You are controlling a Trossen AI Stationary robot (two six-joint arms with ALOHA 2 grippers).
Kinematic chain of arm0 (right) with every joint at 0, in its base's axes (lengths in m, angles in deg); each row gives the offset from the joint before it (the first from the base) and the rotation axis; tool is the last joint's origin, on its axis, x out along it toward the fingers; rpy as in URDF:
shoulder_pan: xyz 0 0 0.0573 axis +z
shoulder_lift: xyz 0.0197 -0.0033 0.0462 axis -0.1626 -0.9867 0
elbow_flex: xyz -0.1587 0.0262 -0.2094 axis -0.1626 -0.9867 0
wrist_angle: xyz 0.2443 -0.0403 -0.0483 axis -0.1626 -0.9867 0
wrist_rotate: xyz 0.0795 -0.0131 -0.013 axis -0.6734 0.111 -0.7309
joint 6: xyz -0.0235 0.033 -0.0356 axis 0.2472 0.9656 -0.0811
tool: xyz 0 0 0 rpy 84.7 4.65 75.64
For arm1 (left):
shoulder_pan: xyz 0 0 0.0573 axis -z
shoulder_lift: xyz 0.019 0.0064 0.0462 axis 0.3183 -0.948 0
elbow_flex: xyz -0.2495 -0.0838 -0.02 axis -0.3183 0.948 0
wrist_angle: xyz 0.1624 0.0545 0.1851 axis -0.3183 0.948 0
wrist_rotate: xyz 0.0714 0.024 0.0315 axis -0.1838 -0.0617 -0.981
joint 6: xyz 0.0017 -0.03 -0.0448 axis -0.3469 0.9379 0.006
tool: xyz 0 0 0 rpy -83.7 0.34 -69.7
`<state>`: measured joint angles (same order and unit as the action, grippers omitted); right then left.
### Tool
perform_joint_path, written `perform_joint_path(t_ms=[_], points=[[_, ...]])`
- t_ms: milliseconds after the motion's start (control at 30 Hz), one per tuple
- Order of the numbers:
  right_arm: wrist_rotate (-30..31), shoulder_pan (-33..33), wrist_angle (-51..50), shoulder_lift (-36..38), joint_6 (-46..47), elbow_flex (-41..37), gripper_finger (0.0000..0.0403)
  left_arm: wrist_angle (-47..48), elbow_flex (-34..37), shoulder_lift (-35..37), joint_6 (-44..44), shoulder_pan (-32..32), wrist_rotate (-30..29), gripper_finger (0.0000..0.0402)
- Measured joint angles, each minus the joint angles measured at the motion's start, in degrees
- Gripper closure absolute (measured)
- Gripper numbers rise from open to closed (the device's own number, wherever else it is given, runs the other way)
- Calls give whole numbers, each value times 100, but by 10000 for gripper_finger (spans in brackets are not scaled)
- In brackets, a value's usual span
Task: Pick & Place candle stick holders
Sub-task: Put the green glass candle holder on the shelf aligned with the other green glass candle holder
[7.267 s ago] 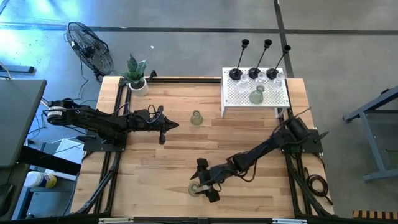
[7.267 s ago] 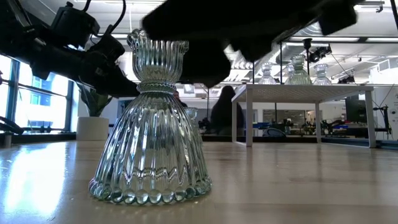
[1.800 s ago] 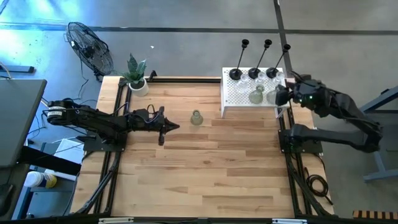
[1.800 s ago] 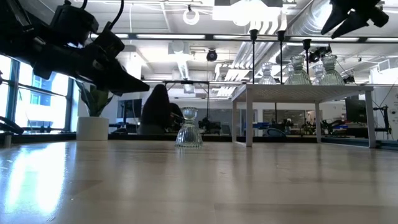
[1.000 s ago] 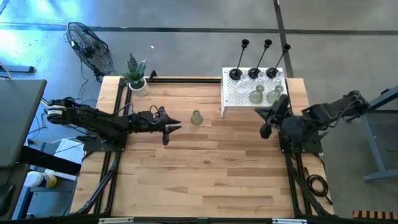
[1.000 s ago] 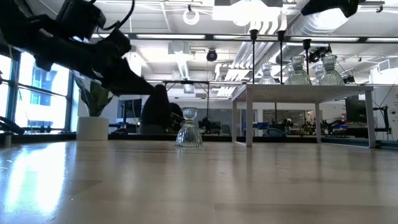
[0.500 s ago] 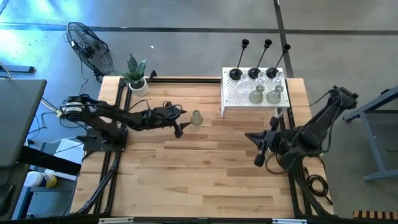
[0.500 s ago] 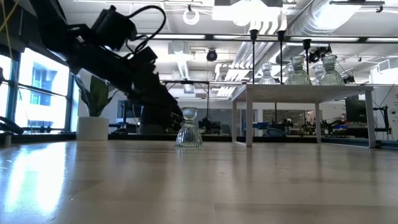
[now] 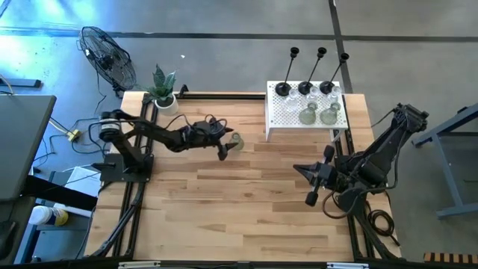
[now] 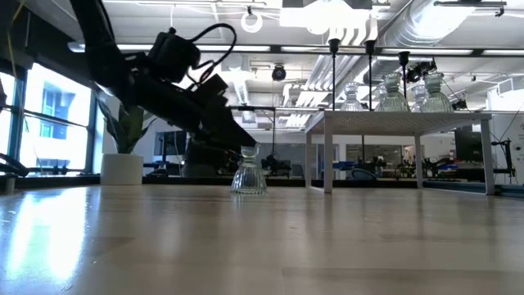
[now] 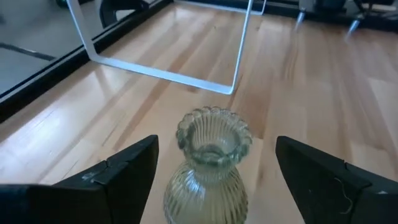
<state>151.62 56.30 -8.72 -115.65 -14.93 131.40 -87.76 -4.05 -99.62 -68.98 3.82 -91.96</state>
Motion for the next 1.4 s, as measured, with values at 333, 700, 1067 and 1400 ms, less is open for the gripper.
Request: perform_joint_path(t_ms=[333, 700, 1067, 1400], points=[[44, 0, 6, 0, -44, 0, 403, 217, -490, -424, -234, 0, -393, 102], [58, 0, 4, 0, -45, 0, 403, 216, -522, -429, -330, 61, -148, 234], [54, 0, -17, 0, -44, 0, 403, -5, -724, -430, -4, 61, 187, 220], [1, 0, -18, 0, -44, 0, 403, 765, -1525, -446, 117, 210, 784, 227]])
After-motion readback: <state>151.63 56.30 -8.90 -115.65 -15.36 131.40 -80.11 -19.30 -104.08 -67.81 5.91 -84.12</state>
